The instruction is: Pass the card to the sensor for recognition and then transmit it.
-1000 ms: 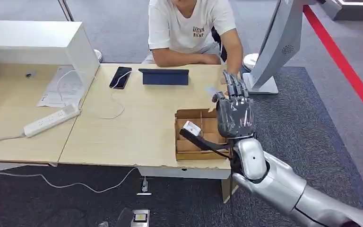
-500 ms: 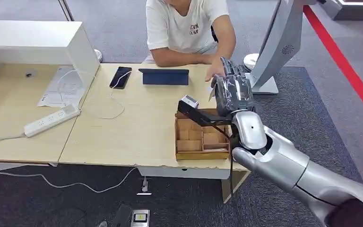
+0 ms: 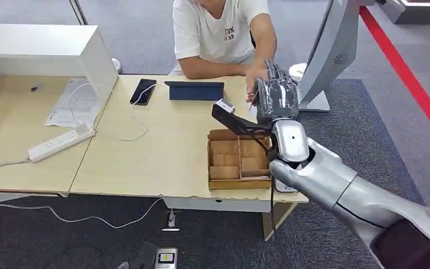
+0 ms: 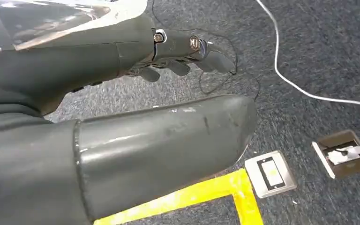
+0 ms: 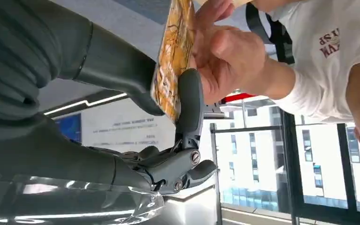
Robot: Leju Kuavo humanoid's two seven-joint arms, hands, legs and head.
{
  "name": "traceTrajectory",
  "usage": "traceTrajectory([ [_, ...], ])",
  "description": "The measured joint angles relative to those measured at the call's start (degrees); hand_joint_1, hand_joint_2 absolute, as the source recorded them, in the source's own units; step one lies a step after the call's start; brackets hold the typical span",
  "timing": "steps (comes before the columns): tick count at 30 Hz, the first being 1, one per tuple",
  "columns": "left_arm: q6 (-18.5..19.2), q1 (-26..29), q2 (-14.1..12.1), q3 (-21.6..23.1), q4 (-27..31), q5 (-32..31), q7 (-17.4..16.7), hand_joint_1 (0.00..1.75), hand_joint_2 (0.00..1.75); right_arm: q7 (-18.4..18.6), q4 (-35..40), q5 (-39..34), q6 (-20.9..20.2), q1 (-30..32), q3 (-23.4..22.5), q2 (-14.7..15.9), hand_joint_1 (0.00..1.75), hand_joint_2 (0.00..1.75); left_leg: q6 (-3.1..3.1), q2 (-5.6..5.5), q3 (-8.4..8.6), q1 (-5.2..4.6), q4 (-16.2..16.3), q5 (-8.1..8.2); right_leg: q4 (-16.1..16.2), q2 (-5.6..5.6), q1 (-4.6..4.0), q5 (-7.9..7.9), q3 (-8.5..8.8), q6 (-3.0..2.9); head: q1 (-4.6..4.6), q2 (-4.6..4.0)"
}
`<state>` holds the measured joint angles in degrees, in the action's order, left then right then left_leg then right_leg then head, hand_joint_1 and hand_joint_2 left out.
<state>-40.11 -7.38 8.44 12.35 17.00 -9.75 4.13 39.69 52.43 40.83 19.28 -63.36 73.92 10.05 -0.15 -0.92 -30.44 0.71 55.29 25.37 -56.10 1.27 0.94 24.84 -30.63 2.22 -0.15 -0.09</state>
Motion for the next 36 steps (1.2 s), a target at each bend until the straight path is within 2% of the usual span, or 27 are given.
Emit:
traceTrajectory([
  [8, 0.0, 0.0, -0.2, 1.5, 0.3, -0.6, -0.1, 0.00, 0.00, 0.1, -4.0, 3.0, 0.1, 0.0, -0.5, -0.1, 1.75, 1.75, 0.01, 0.00, 0.01, 0.00, 0.0, -0.01, 0.0, 0.00, 0.00, 0.00, 0.00, 0.00, 0.00, 0.00],
  [9, 0.0, 0.0, -0.2, 1.7, 0.3, -0.8, -0.1, 0.00, 0.00, 0.1, -4.3, 3.2, 0.2, 0.0, -0.6, -0.1, 1.57, 1.75, 0.01, 0.00, 0.00, 0.00, 0.0, -0.01, 0.0, 0.00, 0.00, 0.00, -0.01, 0.00, -0.02, 0.00],
  [10, 0.0, 0.0, -0.2, 1.8, 0.3, -0.9, -0.2, 0.00, 0.00, 0.1, -4.4, 3.6, 0.2, 0.0, -0.7, -0.1, 0.00, 1.75, 0.01, 0.00, 0.00, 0.00, 0.0, -0.01, 0.0, 0.00, 0.00, 0.00, -0.01, 0.00, 0.00, 0.00],
  [18, 0.0, 0.0, -0.4, 2.1, 0.4, -2.8, -0.3, 0.00, 0.00, 0.1, -5.2, 8.7, 0.2, 0.0, -2.3, 0.0, 0.00, 1.75, 0.01, 0.01, 0.01, 0.00, 0.0, -0.01, 0.0, 0.00, 0.00, 0.00, -0.02, 0.00, 0.00, 0.00],
  [24, 0.0, 0.2, -0.5, 2.0, 0.4, -4.3, 0.2, 0.00, 0.00, 0.1, -4.6, 14.0, -2.9, 0.4, -4.0, 0.1, 0.00, 1.75, 0.01, 0.01, 0.01, 0.00, 0.0, -0.02, 0.0, 0.00, 0.00, 0.00, -0.02, 0.00, 0.00, 0.00],
  [28, 0.0, 0.5, -0.6, 1.2, 0.4, -6.4, 1.2, 0.00, 0.00, 0.1, -2.4, 18.5, -5.6, 0.3, -3.3, 0.8, 0.00, 1.75, 0.01, 0.01, 0.01, 0.00, 0.0, -0.02, 0.0, 0.01, 0.00, -0.01, -0.03, 0.00, 0.00, 0.00],
  [32, 0.0, 1.0, -0.6, -1.6, 0.5, -10.0, 3.2, 0.00, 0.00, 0.1, 1.7, 24.6, -7.2, -1.0, -1.6, 2.5, 0.00, 1.75, 0.01, 0.02, 0.01, 0.00, 0.0, -0.02, 0.0, 0.01, 0.00, -0.01, -0.08, 0.00, -0.02, 0.00],
  [36, 0.0, 1.6, -0.5, -6.2, 0.6, -14.8, 5.6, 0.00, 0.00, 0.1, 6.4, 28.8, -7.2, -1.2, 0.1, 6.5, 0.00, 1.75, 0.01, 0.01, 0.00, 0.00, 0.0, -0.01, 0.0, 0.01, 0.00, -0.01, -0.07, 0.00, -0.02, 0.00],
])
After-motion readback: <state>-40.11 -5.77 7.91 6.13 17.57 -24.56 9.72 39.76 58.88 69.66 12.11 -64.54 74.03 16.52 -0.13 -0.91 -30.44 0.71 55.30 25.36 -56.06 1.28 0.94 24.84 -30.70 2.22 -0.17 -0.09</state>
